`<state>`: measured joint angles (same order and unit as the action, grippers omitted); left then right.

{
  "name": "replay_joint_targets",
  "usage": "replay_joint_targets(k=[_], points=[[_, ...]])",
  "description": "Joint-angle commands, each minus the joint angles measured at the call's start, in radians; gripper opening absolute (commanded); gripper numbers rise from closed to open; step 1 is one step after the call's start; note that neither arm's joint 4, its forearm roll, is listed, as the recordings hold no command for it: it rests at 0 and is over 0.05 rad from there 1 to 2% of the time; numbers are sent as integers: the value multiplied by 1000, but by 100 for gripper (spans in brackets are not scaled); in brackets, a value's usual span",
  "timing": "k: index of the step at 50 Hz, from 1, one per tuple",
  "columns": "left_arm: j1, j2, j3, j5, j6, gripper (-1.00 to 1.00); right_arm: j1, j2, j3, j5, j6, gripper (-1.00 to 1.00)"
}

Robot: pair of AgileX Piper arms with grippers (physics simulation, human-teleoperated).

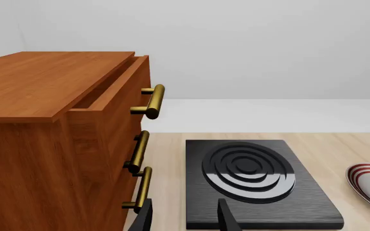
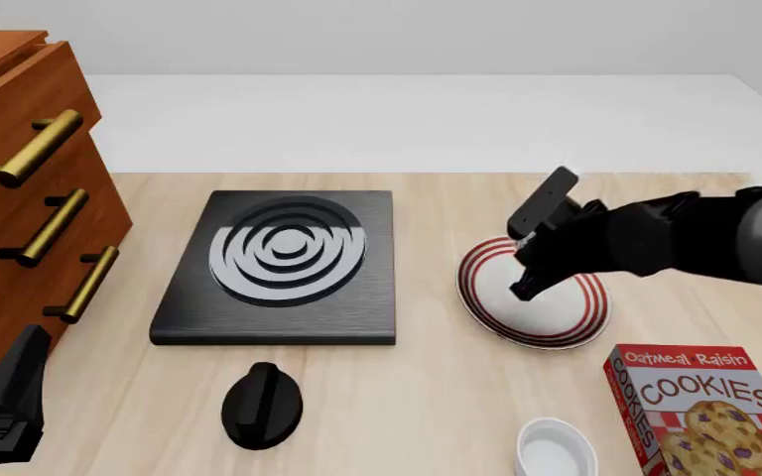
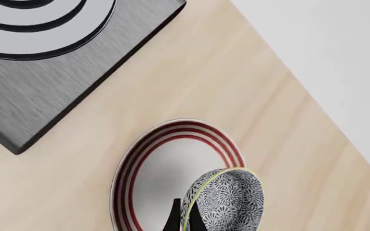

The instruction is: Pick the akita bowl on the ramekin and place it on the plate.

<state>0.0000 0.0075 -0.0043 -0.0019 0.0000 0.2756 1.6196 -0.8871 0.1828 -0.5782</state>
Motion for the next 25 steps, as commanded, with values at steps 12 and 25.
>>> replay_joint_targets(k=[12, 25], points=[[0, 0, 0, 0, 0, 100, 3, 42, -11, -11, 9, -100], [0, 0, 0, 0, 0, 100, 1, 81, 3, -46, 22, -100]])
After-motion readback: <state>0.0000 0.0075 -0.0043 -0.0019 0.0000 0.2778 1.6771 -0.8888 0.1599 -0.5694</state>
